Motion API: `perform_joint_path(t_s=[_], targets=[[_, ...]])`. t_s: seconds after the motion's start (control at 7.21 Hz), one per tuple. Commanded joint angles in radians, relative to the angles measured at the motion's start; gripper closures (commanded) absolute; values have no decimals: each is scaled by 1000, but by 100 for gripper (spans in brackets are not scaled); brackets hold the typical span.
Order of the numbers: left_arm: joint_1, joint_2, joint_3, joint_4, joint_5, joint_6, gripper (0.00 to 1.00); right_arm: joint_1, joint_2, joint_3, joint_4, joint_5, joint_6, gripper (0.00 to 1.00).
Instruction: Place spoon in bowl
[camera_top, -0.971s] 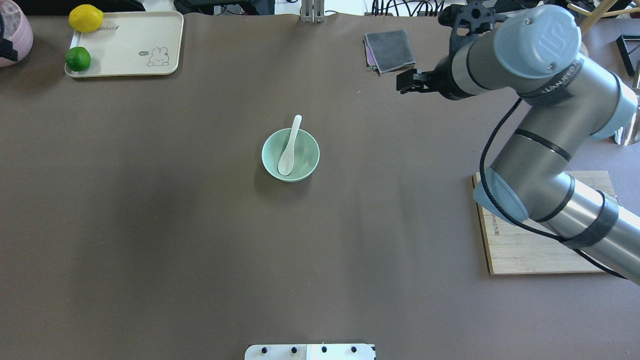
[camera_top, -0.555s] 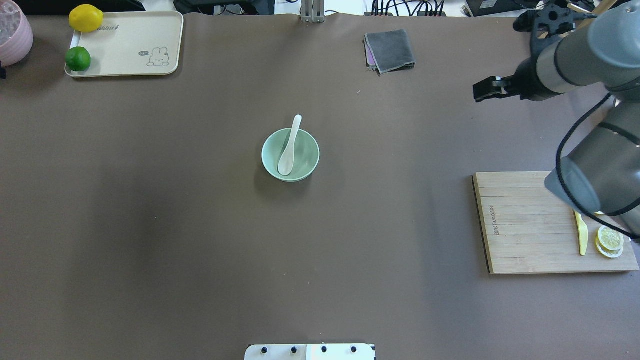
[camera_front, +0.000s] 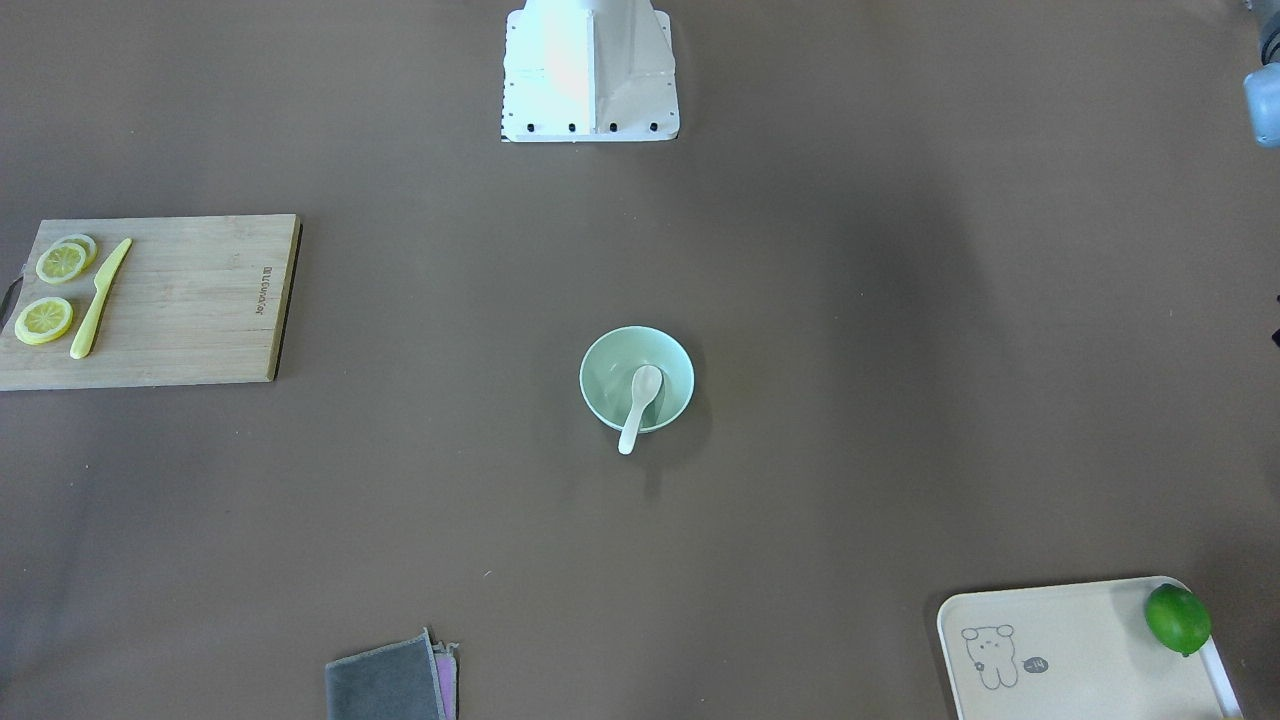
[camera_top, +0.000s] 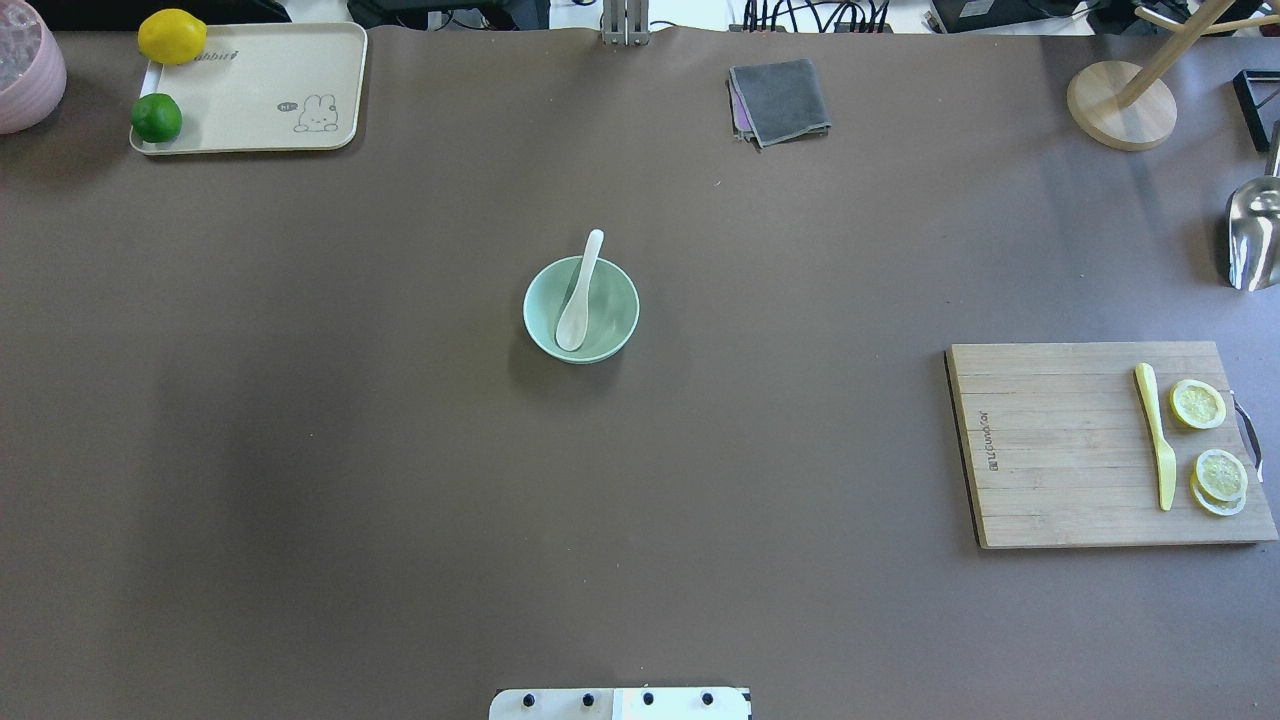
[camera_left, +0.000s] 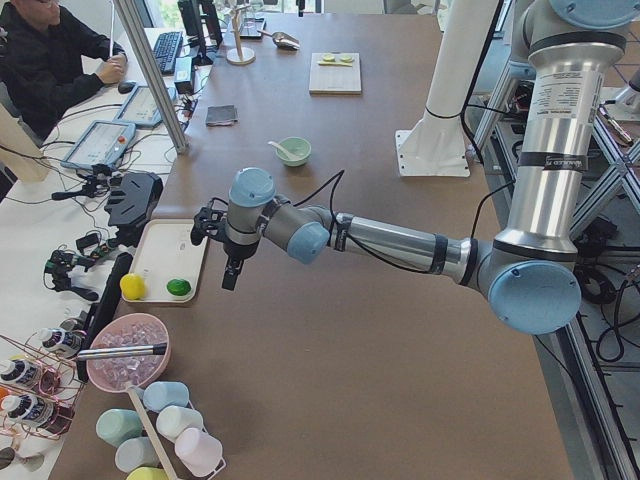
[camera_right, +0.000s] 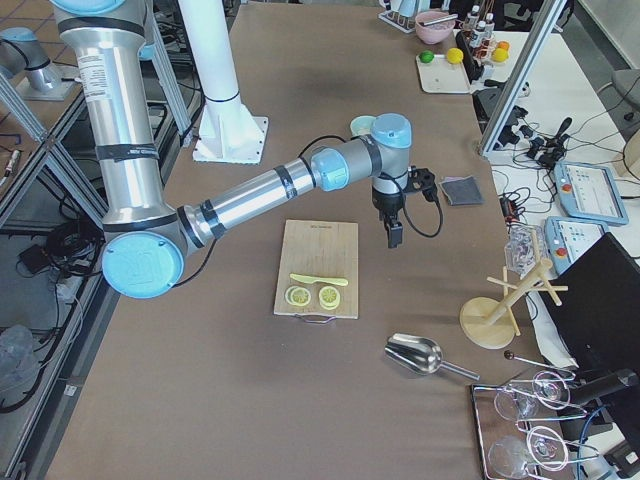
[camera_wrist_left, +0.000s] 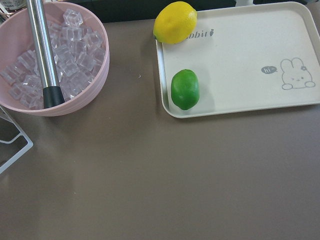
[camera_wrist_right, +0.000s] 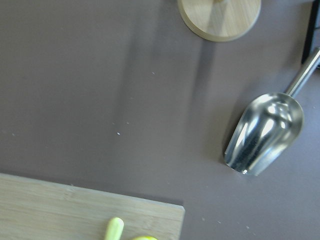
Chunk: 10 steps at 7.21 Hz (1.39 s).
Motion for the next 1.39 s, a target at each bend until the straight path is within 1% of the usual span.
perform_joint_path(t_s=[0.0, 0.14, 0.28, 0.42, 0.69, 0.83, 1.25], targets=[[-148, 59, 115, 12, -28, 161, 2, 146, -45, -196, -8, 98, -273, 0], [-204, 53, 157, 13, -110, 178, 2, 147, -50, -221, 2, 95, -261, 0], [-218, 53, 145, 15, -129, 175, 2, 145, -53, -238, 3, 92, -258, 0], [-215, 35, 139, 54, -125, 169, 2, 145, -54, -233, 3, 89, -256, 0], [-210, 21, 57, 154, -123, 166, 2, 145, -53, -232, 3, 81, -191, 0], [-206, 21, 27, 198, -121, 166, 2, 145, -53, -229, 3, 80, -190, 0], [-192, 22, 29, 197, -121, 169, 2, 145, -53, -223, 3, 84, -192, 0]])
